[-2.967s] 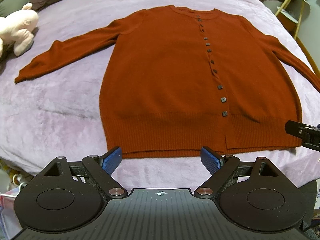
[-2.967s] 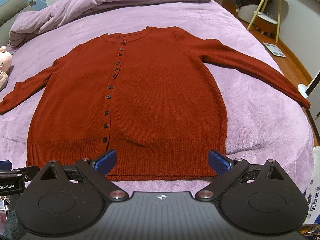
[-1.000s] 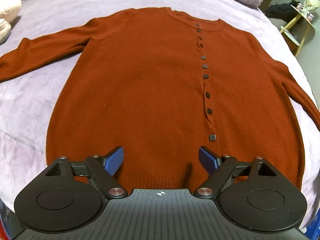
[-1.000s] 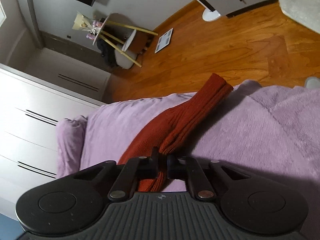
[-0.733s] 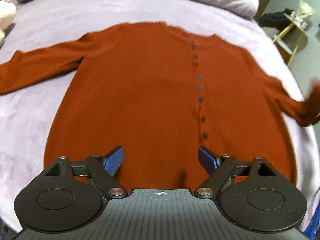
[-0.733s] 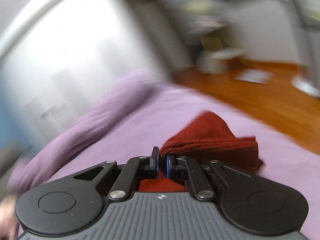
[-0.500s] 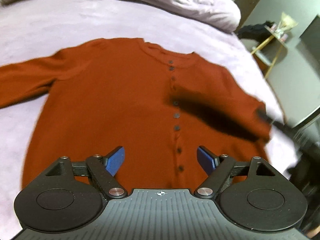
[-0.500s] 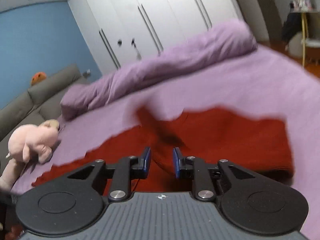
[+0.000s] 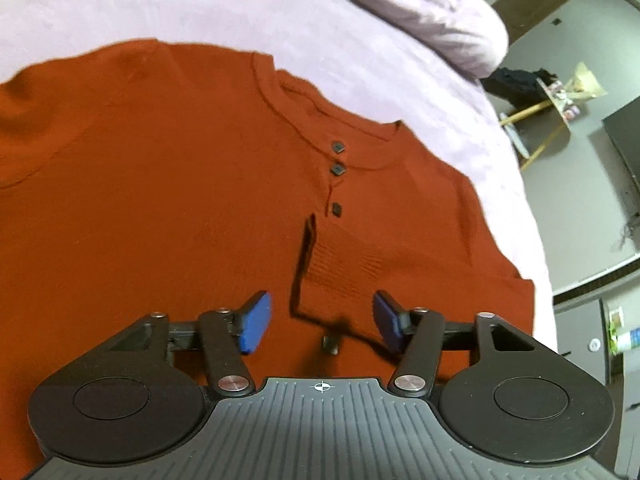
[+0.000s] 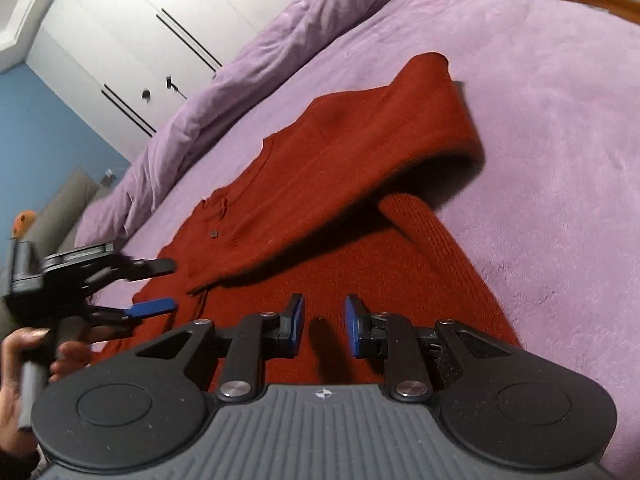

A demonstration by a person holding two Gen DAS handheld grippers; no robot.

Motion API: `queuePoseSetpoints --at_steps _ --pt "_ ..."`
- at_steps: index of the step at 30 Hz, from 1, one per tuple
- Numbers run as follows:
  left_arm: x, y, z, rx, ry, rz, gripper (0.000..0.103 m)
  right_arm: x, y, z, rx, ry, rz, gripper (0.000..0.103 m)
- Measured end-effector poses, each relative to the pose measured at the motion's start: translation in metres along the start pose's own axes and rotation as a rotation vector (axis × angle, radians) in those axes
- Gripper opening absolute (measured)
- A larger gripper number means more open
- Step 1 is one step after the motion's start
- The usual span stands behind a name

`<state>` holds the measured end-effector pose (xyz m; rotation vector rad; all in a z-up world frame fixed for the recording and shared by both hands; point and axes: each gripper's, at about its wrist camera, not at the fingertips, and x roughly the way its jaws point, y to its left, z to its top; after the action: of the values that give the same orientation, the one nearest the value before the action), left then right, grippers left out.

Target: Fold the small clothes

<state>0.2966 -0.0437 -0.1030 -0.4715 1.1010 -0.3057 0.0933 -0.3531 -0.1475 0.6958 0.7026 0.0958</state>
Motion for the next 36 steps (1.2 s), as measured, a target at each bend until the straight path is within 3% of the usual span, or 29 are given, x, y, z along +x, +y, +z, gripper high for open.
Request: queuePoseSetpoints --at_steps 4,9,12,17,25,36 --pt "0.017 -0.003 0.007 -0.007 0.008 -0.018 0.047 0.003 0.006 -0.001 -0.048 -0.010 -0.001 0.021" --pt "0.025 -0.005 0.009 0.013 0.011 0.001 0.019 -0.005 0.004 -0.003 -0.063 -0.025 0.011 0.021" --pt "0.023 -0.006 0.008 0.024 0.003 -0.005 0.011 -0.005 0.008 -0.003 -0.073 -0.028 0.008 0.021" --pt "0.003 -0.013 0.014 0.088 -0.058 -0.010 0.009 -0.006 0.006 0.002 -0.055 -0.015 0.010 0.021" --pt "-0.018 -0.027 0.015 0.255 -0.128 0.162 0.009 -0.004 0.009 0.010 -0.049 -0.014 -0.029 0.020" --pt "-0.035 -0.019 0.016 0.302 -0.174 0.245 0.009 0.000 0.021 0.015 -0.142 -0.007 -0.118 0.020"
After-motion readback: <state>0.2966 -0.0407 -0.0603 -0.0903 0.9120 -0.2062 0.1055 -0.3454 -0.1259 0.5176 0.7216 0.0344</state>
